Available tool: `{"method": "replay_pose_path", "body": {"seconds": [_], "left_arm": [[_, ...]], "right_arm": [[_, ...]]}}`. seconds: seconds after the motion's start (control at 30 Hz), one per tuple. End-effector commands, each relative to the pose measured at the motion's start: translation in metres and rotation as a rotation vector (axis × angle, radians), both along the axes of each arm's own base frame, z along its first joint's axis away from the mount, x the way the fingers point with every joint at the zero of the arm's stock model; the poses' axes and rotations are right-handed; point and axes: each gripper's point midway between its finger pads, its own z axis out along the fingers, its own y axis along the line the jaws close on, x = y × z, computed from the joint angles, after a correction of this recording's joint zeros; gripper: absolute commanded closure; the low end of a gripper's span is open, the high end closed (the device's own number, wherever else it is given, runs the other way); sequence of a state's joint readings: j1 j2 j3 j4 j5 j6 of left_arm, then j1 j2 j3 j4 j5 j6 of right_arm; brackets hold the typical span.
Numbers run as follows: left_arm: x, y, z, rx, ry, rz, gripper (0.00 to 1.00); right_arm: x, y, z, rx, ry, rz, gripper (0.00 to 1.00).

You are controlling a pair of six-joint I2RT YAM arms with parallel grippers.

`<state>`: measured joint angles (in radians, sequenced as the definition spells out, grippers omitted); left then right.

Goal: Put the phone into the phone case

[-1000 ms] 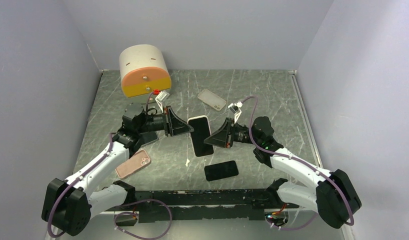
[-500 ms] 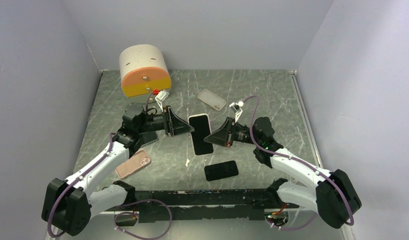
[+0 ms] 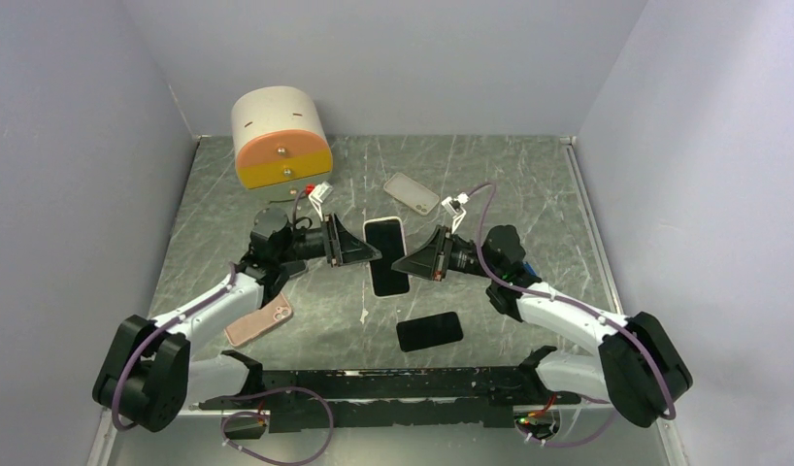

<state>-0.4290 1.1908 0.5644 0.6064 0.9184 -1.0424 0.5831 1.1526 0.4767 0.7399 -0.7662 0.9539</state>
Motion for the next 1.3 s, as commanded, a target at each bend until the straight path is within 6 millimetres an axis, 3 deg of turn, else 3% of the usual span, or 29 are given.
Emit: {"method": "replay_pose_path", "body": {"seconds": [0.0, 0.07, 0.13, 0.23, 0.4, 0.5, 0.7, 0.87, 1.13, 1.27], "left_arm": [[-0.001, -0.001, 0.019, -0.029, -0.081, -0.011, 0.49], [-0.001, -0.001, 0.018, -0.021, -0.085, -0.009, 0.58], [0.000, -0.001, 0.017, -0.017, -0.086, -0.006, 0.79], [0.001, 0.000, 0.016, -0.017, -0.091, 0.005, 0.93], [0.001, 0.001, 0.026, -0.062, -0.105, 0.028, 0.98], [0.002, 0.001, 0.036, -0.104, -0.129, 0.035, 0.98], [0.006, 0.000, 0.041, -0.124, -0.155, 0.042, 0.97], [0.009, -0.003, 0.043, -0.130, -0.161, 0.030, 0.98], [0.010, 0.003, 0.028, -0.050, -0.175, 0.080, 0.98], [0.011, 0.006, 0.025, 0.010, -0.204, 0.095, 0.98]], "right_arm": [[0.002, 0.002, 0.037, 0.097, -0.109, 0.005, 1.00], [0.004, 0.004, 0.033, 0.084, -0.098, 0.004, 0.97], [0.004, 0.005, 0.030, 0.074, -0.087, 0.008, 0.93], [0.001, 0.006, 0.026, 0.072, -0.083, 0.025, 0.72], [-0.012, 0.005, 0.015, 0.055, -0.077, 0.062, 0.45], [-0.019, 0.001, 0.002, 0.024, -0.064, 0.069, 0.40], [-0.028, -0.004, -0.002, 0.002, -0.066, 0.086, 0.43], [-0.029, -0.004, 0.000, 0.001, -0.068, 0.091, 0.54], [-0.026, -0.001, 0.005, 0.029, -0.041, 0.094, 0.68], [-0.022, -0.001, -0.001, 0.011, -0.022, 0.069, 0.84]]}}
